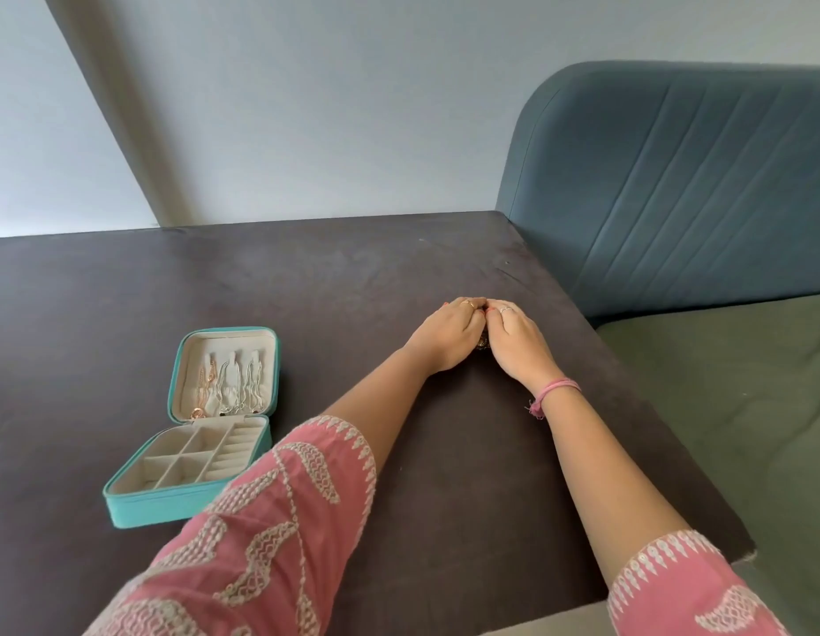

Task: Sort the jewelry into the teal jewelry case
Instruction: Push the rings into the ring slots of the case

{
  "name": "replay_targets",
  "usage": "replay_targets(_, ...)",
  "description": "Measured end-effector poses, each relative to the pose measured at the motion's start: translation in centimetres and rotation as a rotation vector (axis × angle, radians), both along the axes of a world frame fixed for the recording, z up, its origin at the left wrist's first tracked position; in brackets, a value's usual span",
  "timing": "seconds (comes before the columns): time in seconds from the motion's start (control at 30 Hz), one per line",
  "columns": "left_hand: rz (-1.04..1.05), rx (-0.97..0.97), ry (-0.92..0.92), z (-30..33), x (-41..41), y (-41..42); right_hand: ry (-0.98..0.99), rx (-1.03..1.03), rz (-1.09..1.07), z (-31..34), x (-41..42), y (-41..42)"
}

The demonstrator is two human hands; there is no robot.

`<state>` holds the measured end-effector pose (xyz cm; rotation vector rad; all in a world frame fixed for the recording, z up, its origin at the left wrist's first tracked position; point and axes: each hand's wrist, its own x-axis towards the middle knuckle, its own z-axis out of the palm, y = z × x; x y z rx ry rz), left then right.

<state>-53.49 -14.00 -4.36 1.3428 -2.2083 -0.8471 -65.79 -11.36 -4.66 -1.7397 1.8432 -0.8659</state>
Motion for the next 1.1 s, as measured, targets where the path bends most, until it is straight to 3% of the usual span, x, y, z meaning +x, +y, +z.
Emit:
replay_targets(0.93,0.143,0.157,0.297,0.3,8.1,15.7,-0.264,-0.025,0.055,-0.6,5.3,14.2)
replay_targets(1.1,0.270,0.198,0.458,0.6,8.9,16.2,-0.389,-0.031,0.004,-0.5,5.3,14.4)
